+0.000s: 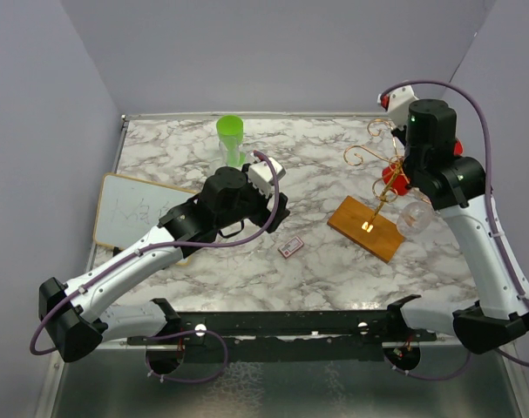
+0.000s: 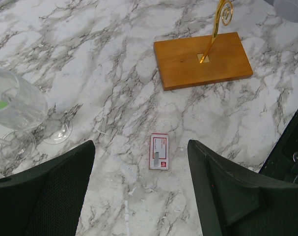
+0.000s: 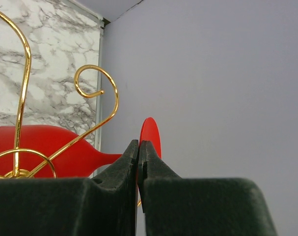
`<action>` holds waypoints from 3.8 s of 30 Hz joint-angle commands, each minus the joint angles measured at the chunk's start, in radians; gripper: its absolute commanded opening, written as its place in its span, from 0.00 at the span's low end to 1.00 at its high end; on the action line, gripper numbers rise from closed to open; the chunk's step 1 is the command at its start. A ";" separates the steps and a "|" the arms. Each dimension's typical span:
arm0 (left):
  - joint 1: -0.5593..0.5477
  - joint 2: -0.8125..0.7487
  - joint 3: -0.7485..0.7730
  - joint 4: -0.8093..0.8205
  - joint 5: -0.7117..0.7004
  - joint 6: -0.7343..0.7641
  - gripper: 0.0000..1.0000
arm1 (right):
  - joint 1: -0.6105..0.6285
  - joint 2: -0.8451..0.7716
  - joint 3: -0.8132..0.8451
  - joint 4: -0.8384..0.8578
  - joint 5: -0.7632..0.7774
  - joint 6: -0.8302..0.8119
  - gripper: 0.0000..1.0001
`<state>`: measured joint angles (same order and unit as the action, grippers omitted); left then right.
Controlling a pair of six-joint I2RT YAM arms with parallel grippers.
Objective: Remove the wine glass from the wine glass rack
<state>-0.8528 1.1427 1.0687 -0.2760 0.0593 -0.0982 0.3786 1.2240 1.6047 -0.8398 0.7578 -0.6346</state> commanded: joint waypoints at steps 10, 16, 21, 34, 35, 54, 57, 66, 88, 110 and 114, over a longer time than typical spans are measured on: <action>-0.007 -0.016 -0.011 0.032 -0.006 0.002 0.78 | 0.003 0.053 0.042 0.153 0.107 -0.055 0.01; -0.009 -0.022 -0.012 0.032 -0.007 0.001 0.78 | -0.009 0.082 0.030 0.212 0.095 -0.078 0.01; -0.008 -0.028 -0.012 0.032 -0.013 0.004 0.78 | -0.049 0.103 0.030 0.261 0.053 -0.108 0.01; -0.013 -0.022 -0.011 0.032 -0.012 0.004 0.78 | -0.111 0.115 -0.012 0.301 0.013 -0.114 0.01; -0.013 -0.022 -0.012 0.032 -0.012 0.004 0.78 | -0.118 0.121 -0.012 0.311 0.011 -0.116 0.01; -0.021 -0.026 -0.018 0.035 -0.031 0.011 0.78 | -0.177 0.373 0.199 0.509 -0.064 -0.144 0.01; -0.019 -0.023 -0.018 0.035 -0.040 0.015 0.78 | -0.176 0.420 0.280 0.462 -0.107 -0.086 0.01; 0.022 -0.015 -0.019 0.039 -0.035 0.007 0.78 | -0.172 0.462 0.364 0.404 -0.313 0.063 0.01; 0.174 -0.107 0.041 0.085 -0.046 -0.357 0.79 | -0.159 0.337 0.287 0.432 -0.956 0.671 0.01; 0.393 -0.043 0.019 0.433 0.378 -0.931 0.76 | -0.159 0.141 -0.115 0.867 -1.440 1.154 0.01; 0.394 -0.029 0.017 0.412 0.359 -0.939 0.65 | -0.158 0.120 -0.155 0.909 -1.463 1.200 0.01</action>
<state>-0.4644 1.0966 1.0855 0.1173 0.4042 -1.0073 0.2150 1.3945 1.4723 -0.0517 -0.6338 0.4786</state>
